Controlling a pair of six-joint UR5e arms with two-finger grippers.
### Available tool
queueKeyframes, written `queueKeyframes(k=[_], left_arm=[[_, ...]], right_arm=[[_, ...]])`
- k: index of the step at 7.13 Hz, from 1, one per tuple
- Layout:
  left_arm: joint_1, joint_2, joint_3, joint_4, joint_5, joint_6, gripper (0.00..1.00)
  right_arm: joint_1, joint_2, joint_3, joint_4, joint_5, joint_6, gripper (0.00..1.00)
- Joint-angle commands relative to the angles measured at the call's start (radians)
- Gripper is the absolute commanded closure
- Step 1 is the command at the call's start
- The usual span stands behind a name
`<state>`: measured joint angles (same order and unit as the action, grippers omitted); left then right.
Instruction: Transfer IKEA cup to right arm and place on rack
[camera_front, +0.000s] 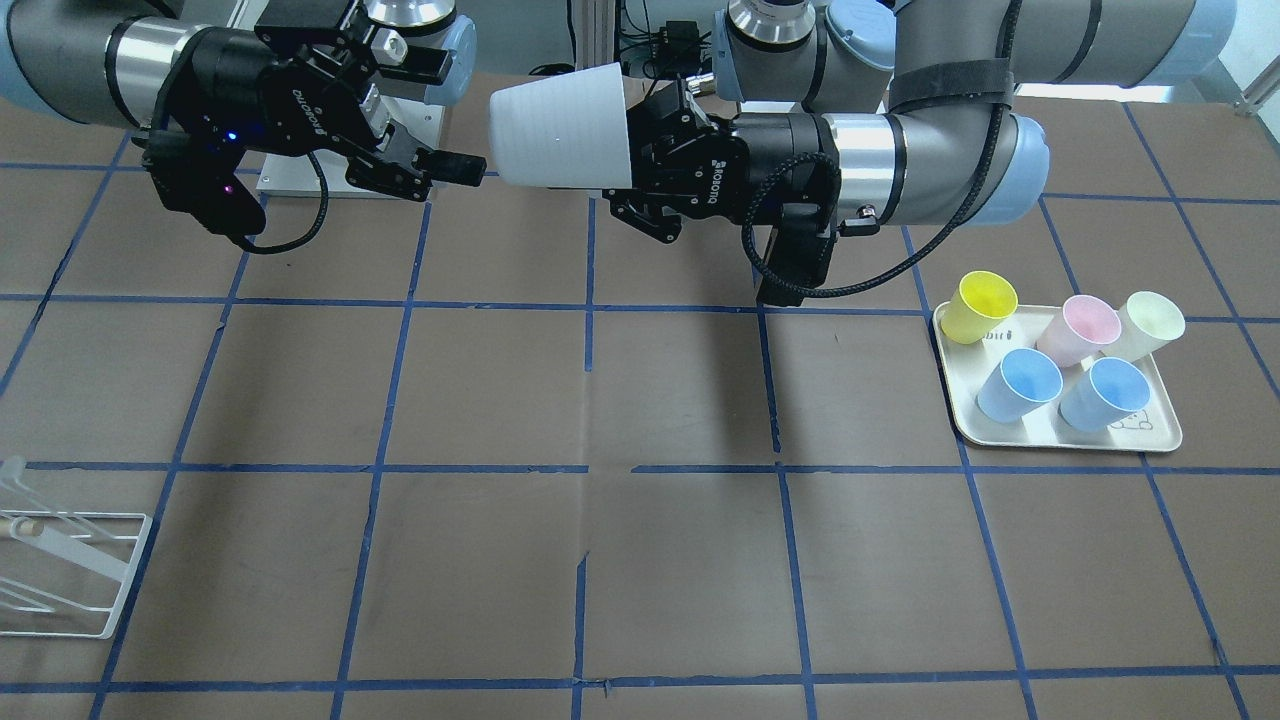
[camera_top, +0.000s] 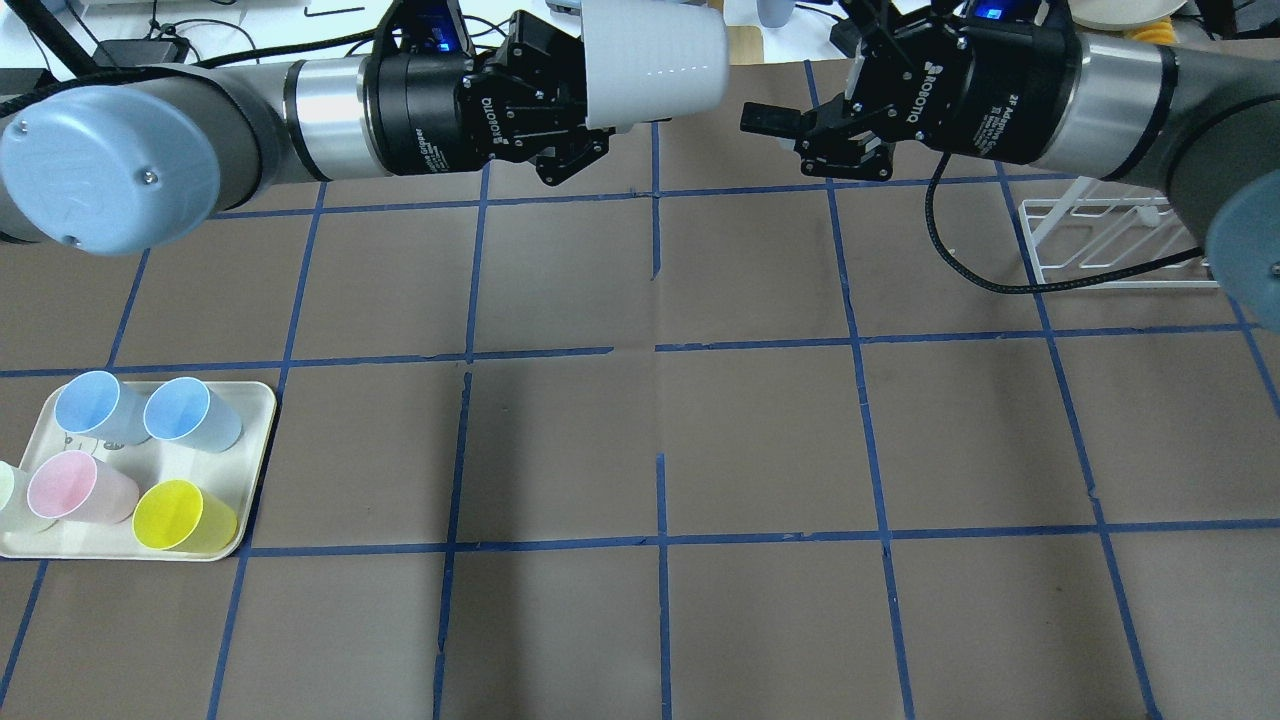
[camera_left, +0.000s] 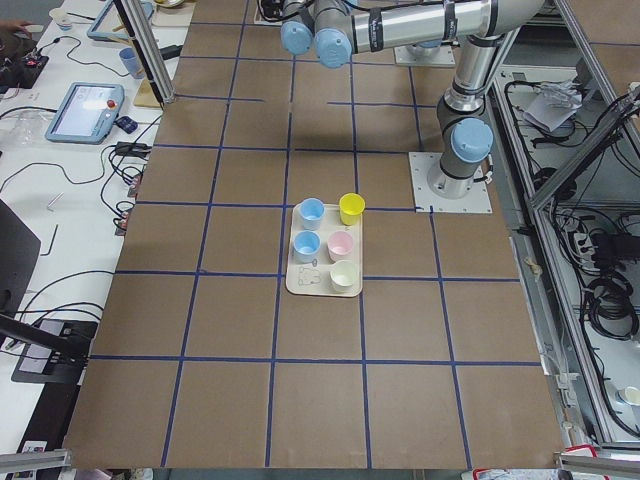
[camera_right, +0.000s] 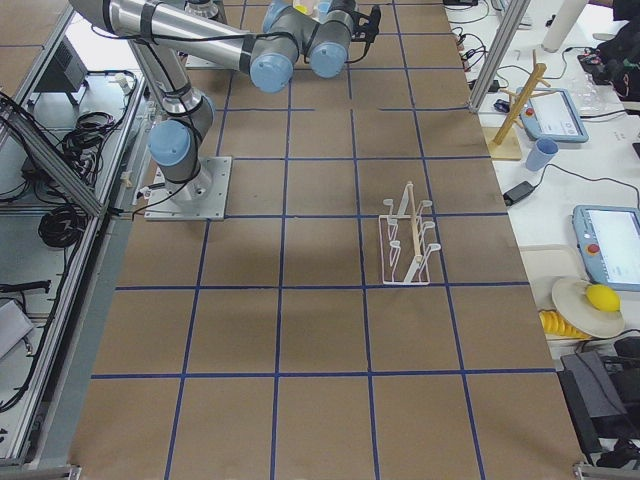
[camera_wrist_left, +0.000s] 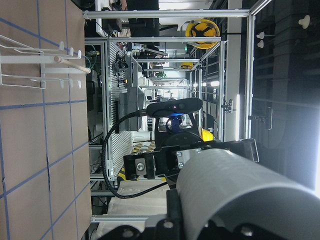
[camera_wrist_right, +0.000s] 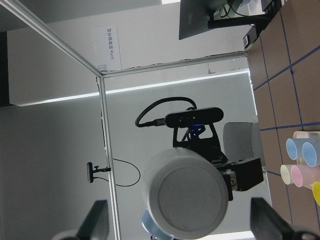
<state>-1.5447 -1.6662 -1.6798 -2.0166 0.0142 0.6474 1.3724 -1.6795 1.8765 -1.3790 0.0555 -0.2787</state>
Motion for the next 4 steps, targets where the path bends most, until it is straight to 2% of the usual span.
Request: queueKeyframes(k=[1,4], left_arm=[[0.000,-0.003,0.000,0.005,0.003,0.000,1.00],[0.000,-0.003,0.000,0.007,0.003,0.000,1.00]], right_arm=[[0.036,0.007,0.003,-0.091,-0.005,0.004,0.00],[0.039,0.023,0.003,-0.106,0.001,0.003,0.00]])
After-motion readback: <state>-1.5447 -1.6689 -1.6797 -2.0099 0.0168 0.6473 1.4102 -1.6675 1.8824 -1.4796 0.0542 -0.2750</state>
